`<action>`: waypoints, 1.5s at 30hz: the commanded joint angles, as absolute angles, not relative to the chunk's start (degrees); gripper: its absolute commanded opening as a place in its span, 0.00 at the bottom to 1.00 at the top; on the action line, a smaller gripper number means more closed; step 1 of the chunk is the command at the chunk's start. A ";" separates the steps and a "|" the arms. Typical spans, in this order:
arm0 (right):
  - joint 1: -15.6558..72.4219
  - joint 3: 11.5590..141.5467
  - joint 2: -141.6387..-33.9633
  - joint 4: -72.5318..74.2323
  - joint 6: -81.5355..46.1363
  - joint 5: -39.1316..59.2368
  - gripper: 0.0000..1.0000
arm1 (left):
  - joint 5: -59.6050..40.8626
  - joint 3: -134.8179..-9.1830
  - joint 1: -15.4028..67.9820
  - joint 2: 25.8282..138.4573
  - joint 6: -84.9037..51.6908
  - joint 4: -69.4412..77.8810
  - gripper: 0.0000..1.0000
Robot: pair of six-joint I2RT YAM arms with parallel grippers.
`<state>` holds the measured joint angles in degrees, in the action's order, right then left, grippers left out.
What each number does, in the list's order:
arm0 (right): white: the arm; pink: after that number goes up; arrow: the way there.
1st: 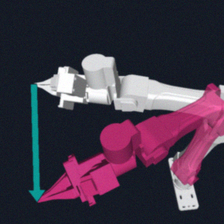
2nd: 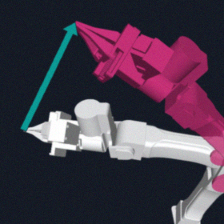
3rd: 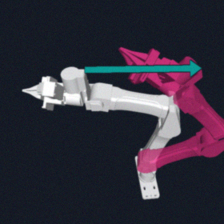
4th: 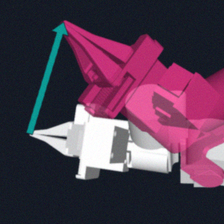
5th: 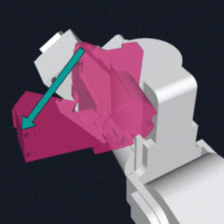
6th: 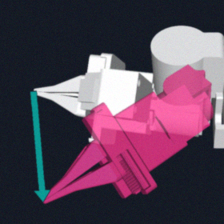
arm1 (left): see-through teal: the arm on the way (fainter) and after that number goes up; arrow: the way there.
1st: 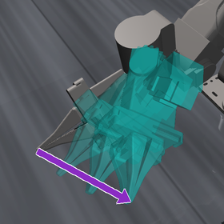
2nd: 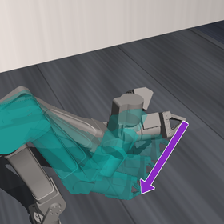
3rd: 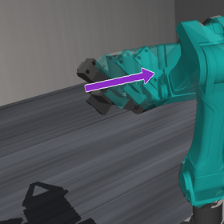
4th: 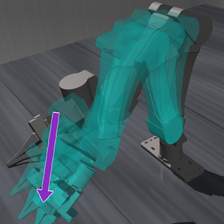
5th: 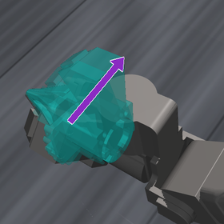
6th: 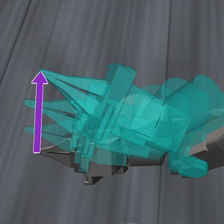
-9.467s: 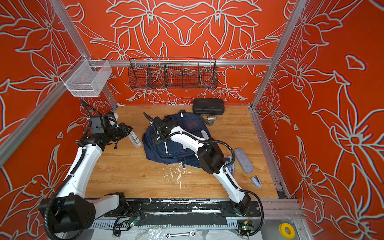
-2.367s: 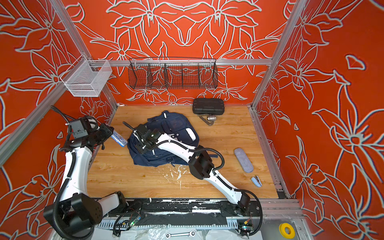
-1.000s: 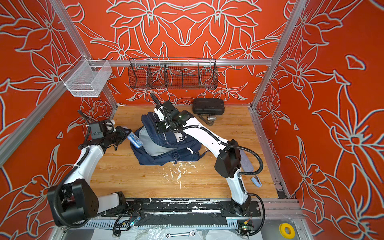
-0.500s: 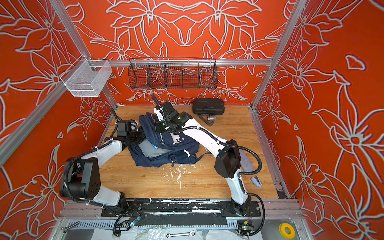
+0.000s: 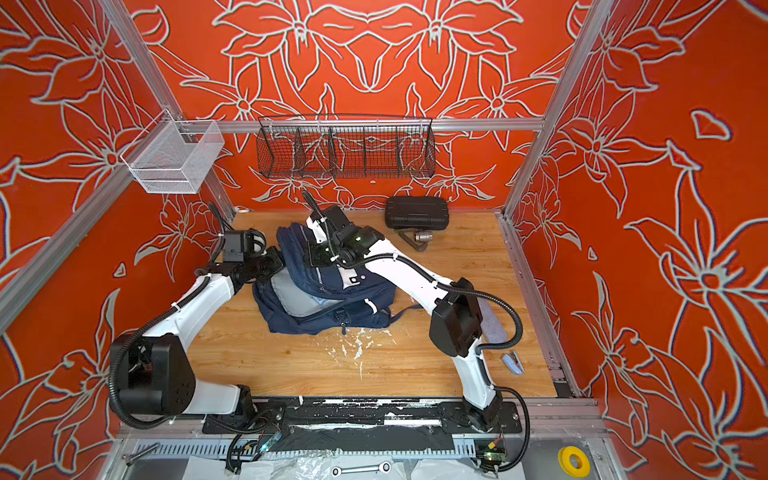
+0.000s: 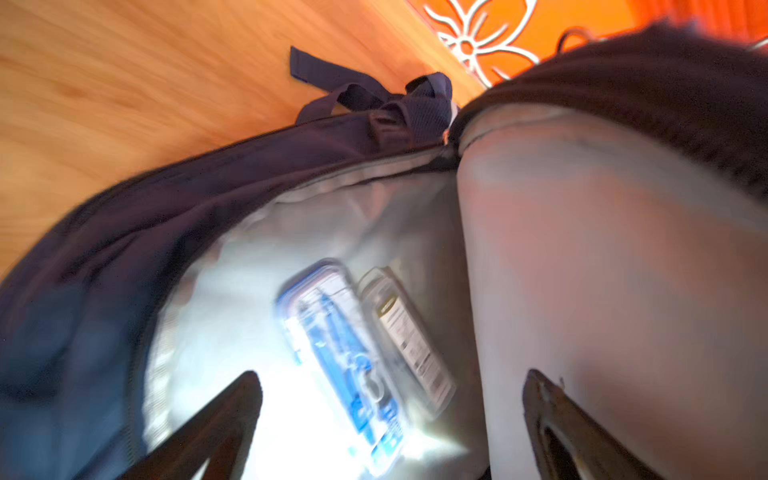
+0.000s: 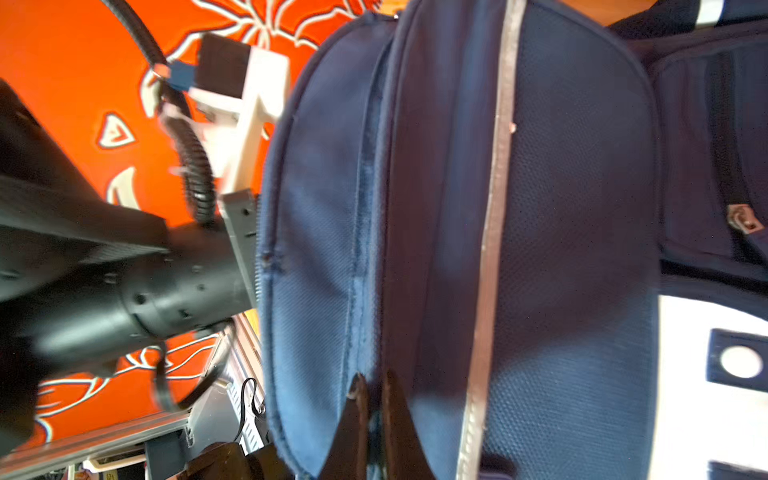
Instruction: Pack the student bag
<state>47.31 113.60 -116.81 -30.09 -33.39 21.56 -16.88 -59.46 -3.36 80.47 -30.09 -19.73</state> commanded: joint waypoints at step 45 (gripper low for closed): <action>44.24 83.54 -101.60 -19.85 -3.63 27.97 0.45 | -23.68 -68.63 -4.98 91.67 -21.37 -28.95 0.83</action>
<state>44.91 78.35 -98.63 -26.24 5.30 26.41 -25.45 -67.64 -4.47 90.59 -18.98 -29.69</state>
